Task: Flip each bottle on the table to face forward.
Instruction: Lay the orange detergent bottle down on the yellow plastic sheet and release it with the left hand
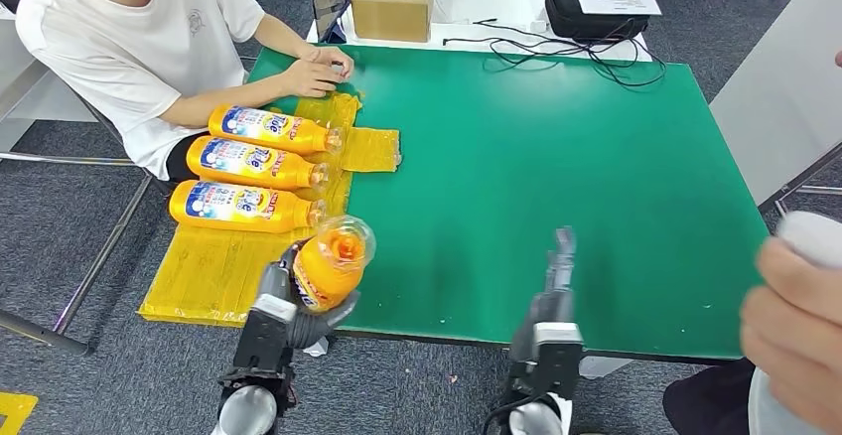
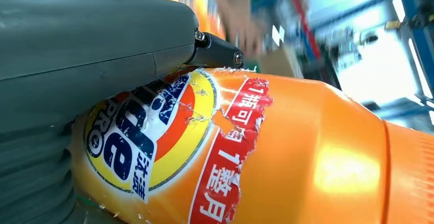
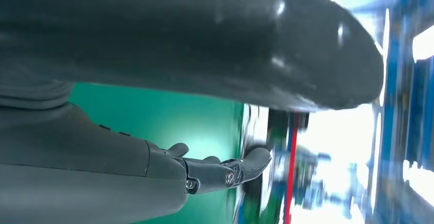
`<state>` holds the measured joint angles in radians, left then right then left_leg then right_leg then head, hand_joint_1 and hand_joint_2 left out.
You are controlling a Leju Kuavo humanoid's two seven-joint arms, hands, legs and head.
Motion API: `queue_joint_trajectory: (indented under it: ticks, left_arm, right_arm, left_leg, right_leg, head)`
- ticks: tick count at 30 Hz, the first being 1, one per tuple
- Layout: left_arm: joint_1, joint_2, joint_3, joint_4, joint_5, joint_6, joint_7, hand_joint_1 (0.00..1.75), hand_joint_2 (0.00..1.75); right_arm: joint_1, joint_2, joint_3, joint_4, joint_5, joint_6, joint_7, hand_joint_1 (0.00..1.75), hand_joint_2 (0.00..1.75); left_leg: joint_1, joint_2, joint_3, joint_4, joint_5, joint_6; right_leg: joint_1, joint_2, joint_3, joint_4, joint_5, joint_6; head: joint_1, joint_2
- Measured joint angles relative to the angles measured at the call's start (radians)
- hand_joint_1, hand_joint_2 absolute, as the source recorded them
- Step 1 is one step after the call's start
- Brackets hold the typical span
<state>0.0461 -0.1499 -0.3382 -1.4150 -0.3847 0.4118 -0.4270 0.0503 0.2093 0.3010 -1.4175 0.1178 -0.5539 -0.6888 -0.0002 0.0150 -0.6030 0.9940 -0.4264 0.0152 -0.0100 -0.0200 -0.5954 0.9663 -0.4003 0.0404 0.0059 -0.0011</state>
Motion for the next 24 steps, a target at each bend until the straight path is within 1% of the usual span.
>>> queue_joint_trajectory:
  ticks: [2, 4, 8, 11, 13, 16, 21, 23, 24]
  left_arm:
    - [-0.025, 0.014, 0.018, 0.011, -0.135, 0.053, 0.047, 1.75, 1.75]
    - [-0.055, 0.03, 0.037, 0.038, -0.248, 0.084, 0.086, 1.75, 1.75]
    - [-0.111, 0.065, 0.054, 0.12, -0.489, 0.106, 0.161, 1.75, 1.75]
    - [-0.168, 0.092, 0.057, 0.204, -0.562, 0.051, 0.191, 1.75, 1.75]
    - [-0.206, 0.11, 0.057, 0.271, -0.577, 0.006, 0.197, 1.75, 1.75]
    - [-0.259, 0.128, 0.058, 0.363, -0.588, -0.026, 0.194, 1.75, 1.75]
    - [-0.401, 0.157, 0.038, 0.581, -0.697, -0.119, 0.233, 1.75, 1.75]
    - [-0.452, 0.167, 0.027, 0.66, -0.718, -0.145, 0.233, 1.65, 1.75]
    - [-0.472, 0.172, 0.022, 0.694, -0.724, -0.157, 0.231, 1.37, 1.75]
  right_arm:
    - [0.002, 0.012, -0.039, -0.022, -0.028, -0.027, -0.005, 0.0, 0.0]
    - [0.002, 0.022, -0.064, -0.036, -0.042, -0.037, -0.008, 0.0, 0.0]
    - [0.002, 0.037, -0.081, -0.047, -0.053, -0.035, -0.009, 0.0, 0.0]
    - [0.001, 0.046, -0.086, -0.047, -0.062, -0.016, -0.009, 0.0, 0.0]
    - [-0.002, 0.052, -0.087, -0.045, -0.066, -0.001, -0.009, 0.0, 0.0]
    - [-0.009, 0.059, -0.088, -0.039, -0.068, 0.011, -0.009, 0.0, 0.0]
    - [-0.033, 0.075, -0.087, -0.011, -0.084, 0.05, -0.009, 0.0, 0.0]
    - [-0.043, 0.081, -0.083, 0.005, -0.085, 0.06, -0.009, 0.0, 0.0]
    - [-0.046, 0.083, -0.081, 0.013, -0.085, 0.064, -0.009, 0.0, 0.0]
  left_leg:
    - [0.0, 0.0, 0.0, 0.0, 0.0, 0.0]
    - [0.0, 0.0, 0.0, 0.0, 0.0, 0.0]
    - [0.0, 0.0, 0.001, 0.0, 0.001, 0.0]
    - [0.0, 0.0, 0.001, 0.0, 0.001, 0.0]
    - [0.0, 0.001, 0.001, 0.0, 0.001, 0.0]
    - [0.0, 0.002, 0.0, 0.0, 0.001, 0.0]
    - [0.0, 0.0, 0.001, 0.0, 0.002, 0.0]
    - [0.0, -0.001, 0.003, 0.0, 0.002, -0.001]
    - [0.0, -0.001, 0.005, 0.0, 0.002, -0.001]
  right_leg:
    - [0.0, 0.0, 0.0, 0.0, 0.0, 0.0]
    - [0.0, 0.0, 0.0, 0.0, 0.0, 0.0]
    - [0.0, 0.0, 0.0, 0.0, 0.0, 0.0]
    - [0.0, 0.0, 0.001, 0.0, 0.0, 0.0]
    - [0.0, 0.0, 0.0, 0.0, 0.0, 0.0]
    - [0.0, 0.0, 0.0, 0.001, 0.001, 0.0]
    - [0.0, 0.0, 0.002, 0.001, 0.001, 0.0]
    - [0.0, 0.0, 0.004, 0.001, 0.0, 0.0]
    - [0.0, -0.001, 0.005, 0.001, 0.0, 0.0]
  head:
    - [0.0, 0.0]
    - [0.0, 0.0]
    - [0.0, 0.0]
    - [0.0, 0.0]
    - [0.0, 0.0]
    - [0.0, 0.0]
    - [0.0, 0.0]
    - [0.0, 0.0]
    - [0.0, 0.0]
